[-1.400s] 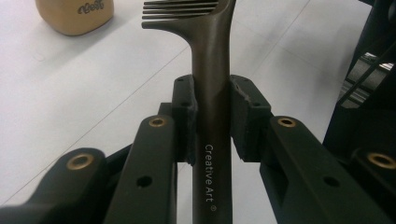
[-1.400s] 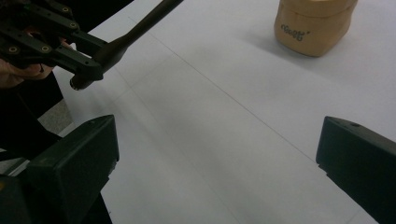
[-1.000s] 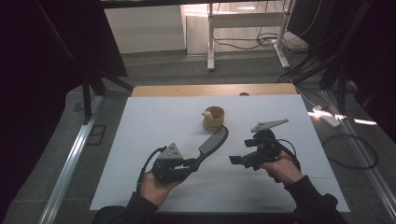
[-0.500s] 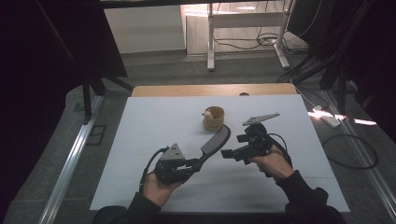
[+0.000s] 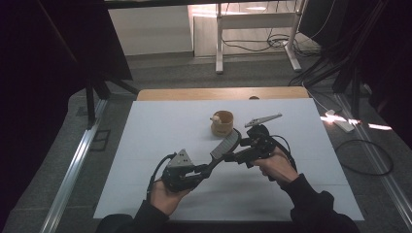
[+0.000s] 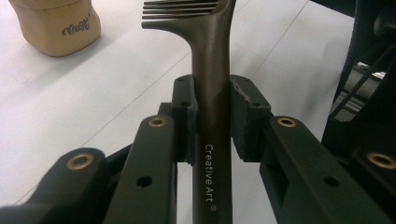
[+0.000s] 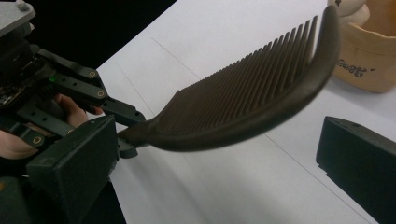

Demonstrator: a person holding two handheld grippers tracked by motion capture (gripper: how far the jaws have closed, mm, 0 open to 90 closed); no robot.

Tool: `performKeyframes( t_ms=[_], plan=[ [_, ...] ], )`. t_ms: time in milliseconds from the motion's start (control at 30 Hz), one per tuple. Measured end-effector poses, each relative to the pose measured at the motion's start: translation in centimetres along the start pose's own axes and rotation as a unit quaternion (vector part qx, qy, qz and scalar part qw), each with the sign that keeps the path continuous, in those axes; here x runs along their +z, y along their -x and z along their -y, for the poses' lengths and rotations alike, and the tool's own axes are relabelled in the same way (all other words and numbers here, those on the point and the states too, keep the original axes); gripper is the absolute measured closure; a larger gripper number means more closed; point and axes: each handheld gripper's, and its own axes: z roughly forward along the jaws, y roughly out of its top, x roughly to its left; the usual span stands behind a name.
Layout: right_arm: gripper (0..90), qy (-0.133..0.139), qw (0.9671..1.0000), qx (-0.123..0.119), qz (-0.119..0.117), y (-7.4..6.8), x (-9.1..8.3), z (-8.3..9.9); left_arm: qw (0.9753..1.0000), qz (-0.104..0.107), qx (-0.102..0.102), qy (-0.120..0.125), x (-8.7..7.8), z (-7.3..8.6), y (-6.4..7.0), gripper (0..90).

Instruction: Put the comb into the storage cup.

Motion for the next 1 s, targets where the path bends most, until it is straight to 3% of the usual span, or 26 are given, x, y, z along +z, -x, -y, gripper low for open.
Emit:
performKeyframes(
  t_ms=[400, 567, 833, 1000],
  plan=[
    [0.0, -0.002, 0.9995, 0.029, -0.008, 0.4, 0.4, -0.5, 1.0000, -0.001, 0.008, 0.000, 0.0, 0.1, 0.3, 71.8],
    [0.8, -0.004, 0.9995, 0.030, -0.005, 0.5, 0.4, -0.5, 0.9999, -0.006, 0.012, -0.003, 0.0, 0.1, 0.3, 71.8],
    [27.5, 0.009, 0.9991, 0.039, -0.012, 1.0, 0.1, -0.3, 0.9998, -0.014, 0.014, -0.005, 0.0, 0.3, 0.3, 71.8],
    [42.0, 0.015, 0.9982, 0.050, -0.029, 1.4, -0.3, -0.3, 0.9995, -0.022, 0.022, -0.005, 0.0, 0.4, 0.4, 71.8]
  ],
)
